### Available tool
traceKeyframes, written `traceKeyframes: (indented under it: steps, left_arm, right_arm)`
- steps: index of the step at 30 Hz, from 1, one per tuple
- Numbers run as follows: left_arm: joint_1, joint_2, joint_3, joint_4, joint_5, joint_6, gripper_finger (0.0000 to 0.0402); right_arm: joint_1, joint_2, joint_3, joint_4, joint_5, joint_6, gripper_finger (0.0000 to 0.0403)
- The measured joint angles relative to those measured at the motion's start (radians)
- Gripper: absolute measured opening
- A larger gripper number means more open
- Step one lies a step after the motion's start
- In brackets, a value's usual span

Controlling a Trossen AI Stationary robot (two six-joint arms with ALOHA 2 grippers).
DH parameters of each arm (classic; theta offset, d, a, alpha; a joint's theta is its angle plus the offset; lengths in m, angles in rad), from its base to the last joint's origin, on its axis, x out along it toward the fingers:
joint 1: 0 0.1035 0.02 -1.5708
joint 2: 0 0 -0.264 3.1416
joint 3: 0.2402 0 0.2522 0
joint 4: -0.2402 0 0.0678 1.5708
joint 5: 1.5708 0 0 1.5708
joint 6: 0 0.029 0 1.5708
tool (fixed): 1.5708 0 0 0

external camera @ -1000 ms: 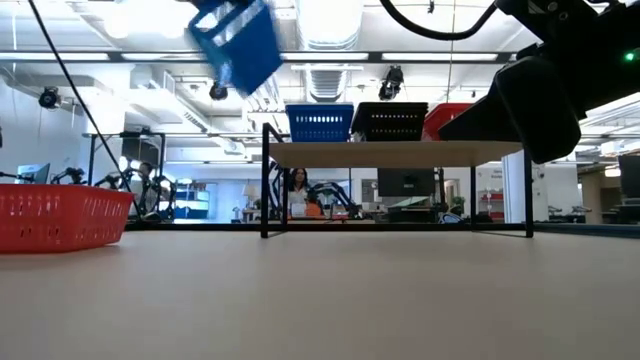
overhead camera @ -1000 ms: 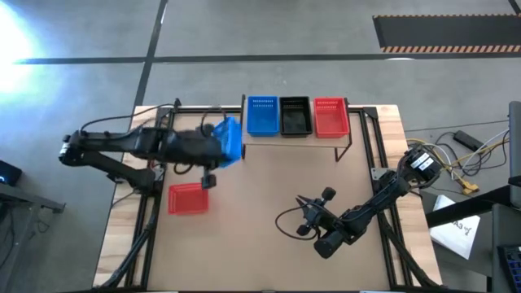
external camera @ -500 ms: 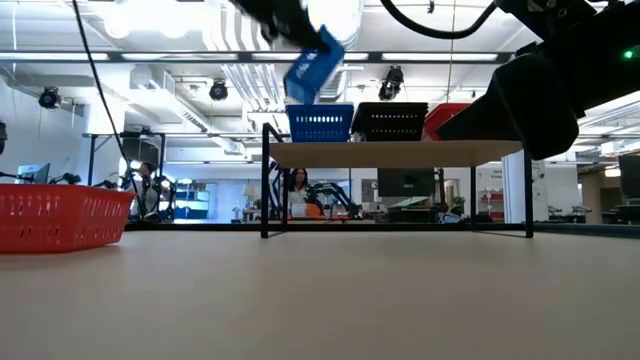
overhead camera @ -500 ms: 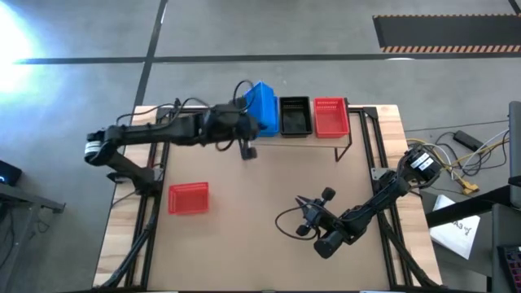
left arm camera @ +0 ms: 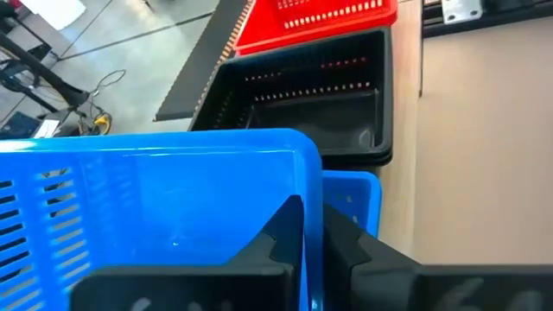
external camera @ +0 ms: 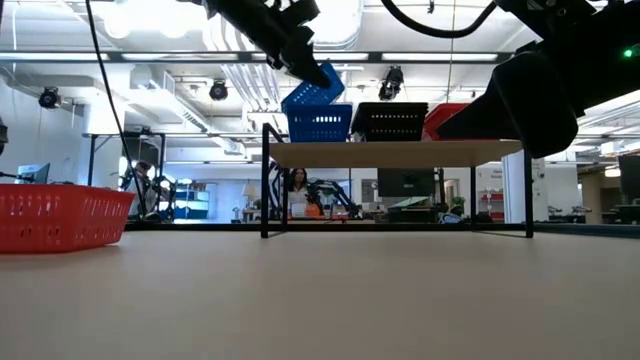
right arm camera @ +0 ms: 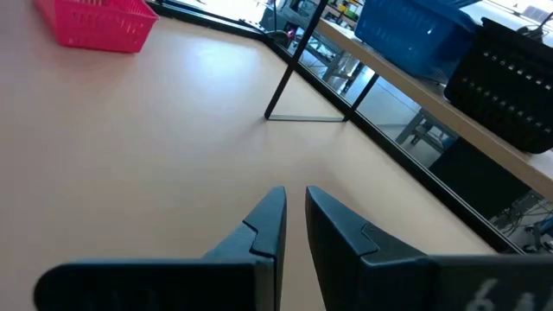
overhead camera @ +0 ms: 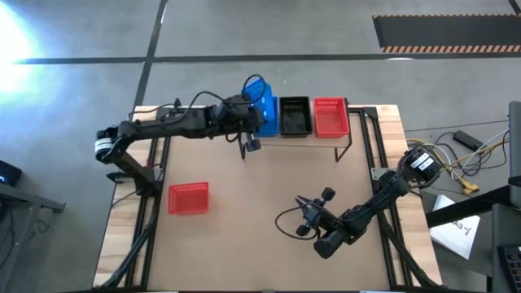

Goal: Stack baskets on shelf by color
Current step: Stack the blue basket on top of the stacked blue baskets on the shelf

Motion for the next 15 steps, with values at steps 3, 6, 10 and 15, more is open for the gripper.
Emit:
traceKeyframes:
  steps: [3,6,10,15]
  left_arm:
    - [-0.001,-0.009,0.000,0.000,0.010,0.000,0.0000]
    - [-0.005,-0.016,0.000,-0.013,0.026,-0.001,0.0000]
    - [-0.010,-0.025,-0.002,-0.044,0.069,-0.002,0.0000]
    - [-0.010,-0.027,-0.023,-0.045,0.080,-0.002,0.0000]
  right_arm:
    - [0.000,0.000,0.000,0.000,0.000,0.000,0.0038]
    - [0.000,0.000,0.000,0.000,0.000,0.000,0.0038]
    - [0.000,0.000,0.000,0.000,0.000,0.000,0.0038]
    - [0.000,0.000,0.000,0.000,0.000,0.000,0.0038]
